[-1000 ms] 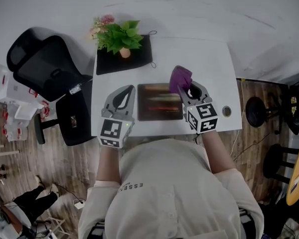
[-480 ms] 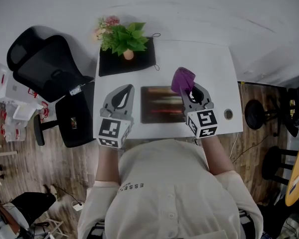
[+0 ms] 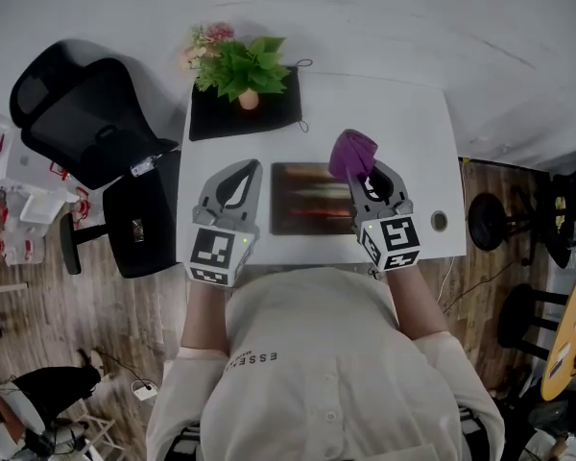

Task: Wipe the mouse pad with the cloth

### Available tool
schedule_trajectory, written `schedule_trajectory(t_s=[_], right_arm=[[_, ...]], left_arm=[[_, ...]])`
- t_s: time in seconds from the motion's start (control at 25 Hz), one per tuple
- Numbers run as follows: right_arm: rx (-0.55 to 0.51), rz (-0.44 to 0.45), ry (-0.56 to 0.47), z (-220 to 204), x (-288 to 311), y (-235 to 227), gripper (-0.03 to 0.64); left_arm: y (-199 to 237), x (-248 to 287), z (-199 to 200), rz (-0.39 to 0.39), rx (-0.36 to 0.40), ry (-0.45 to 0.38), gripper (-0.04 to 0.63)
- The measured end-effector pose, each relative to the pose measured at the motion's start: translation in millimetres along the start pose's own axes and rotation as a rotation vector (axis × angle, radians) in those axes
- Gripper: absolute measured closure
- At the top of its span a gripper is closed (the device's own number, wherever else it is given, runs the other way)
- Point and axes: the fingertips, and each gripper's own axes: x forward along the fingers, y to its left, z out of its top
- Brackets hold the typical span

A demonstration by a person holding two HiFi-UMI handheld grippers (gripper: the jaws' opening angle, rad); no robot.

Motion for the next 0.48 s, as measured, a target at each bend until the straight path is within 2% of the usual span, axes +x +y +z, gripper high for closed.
schedule_trajectory(t_s=[0.24, 0.48], right_arm=[[0.029, 0.003, -0.003, 1, -2, 3, 0.535], [0.041, 0.0, -0.012, 10, -2, 1, 0.535]], left_arm=[[-2, 0, -2, -0.001, -0.003, 0.009, 0.594], [6, -5, 9, 0.028, 0.026, -0.009, 0.594]])
